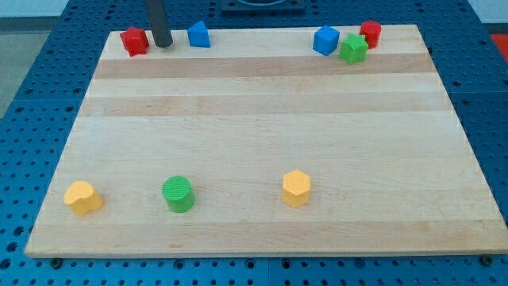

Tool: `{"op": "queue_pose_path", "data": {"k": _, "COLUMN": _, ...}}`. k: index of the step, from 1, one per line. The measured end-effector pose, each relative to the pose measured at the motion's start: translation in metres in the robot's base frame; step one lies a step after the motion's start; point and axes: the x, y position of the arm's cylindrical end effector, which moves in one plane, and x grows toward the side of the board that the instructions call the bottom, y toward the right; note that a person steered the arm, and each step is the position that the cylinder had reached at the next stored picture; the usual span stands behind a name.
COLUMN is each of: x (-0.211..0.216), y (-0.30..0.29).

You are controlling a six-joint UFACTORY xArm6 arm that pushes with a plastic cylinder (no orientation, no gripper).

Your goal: Push the blue triangle to the bottom left of the blue cube

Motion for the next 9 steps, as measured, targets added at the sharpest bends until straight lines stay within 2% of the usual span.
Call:
{"op": "queue_pose_path", "data": {"k": 1, "x": -0.021, "y": 0.019}}
{"op": "queue_pose_path", "data": {"k": 2, "x": 0.03, "y": 0.081}}
{"op": "queue_pose_path", "data": {"k": 3, "x": 0.055, "y": 0.137}}
{"op": "queue_pose_path", "data": {"k": 4, "x": 0.031, "y": 0.095}}
{"op": "queue_pose_path", "data": {"k": 5, "x": 0.005, "y": 0.029}}
{"op": "queue_pose_path", "data": {"k": 6, "x": 0.0, "y": 0.058}}
{"op": "queue_pose_path", "data": {"k": 7, "x": 0.003, "y": 0.134}}
{"op": "queue_pose_path", "data": {"k": 8, "x": 0.002, "y": 0.147}}
{"op": "queue_pose_path", "data": {"k": 9, "x": 0.026, "y": 0.179}}
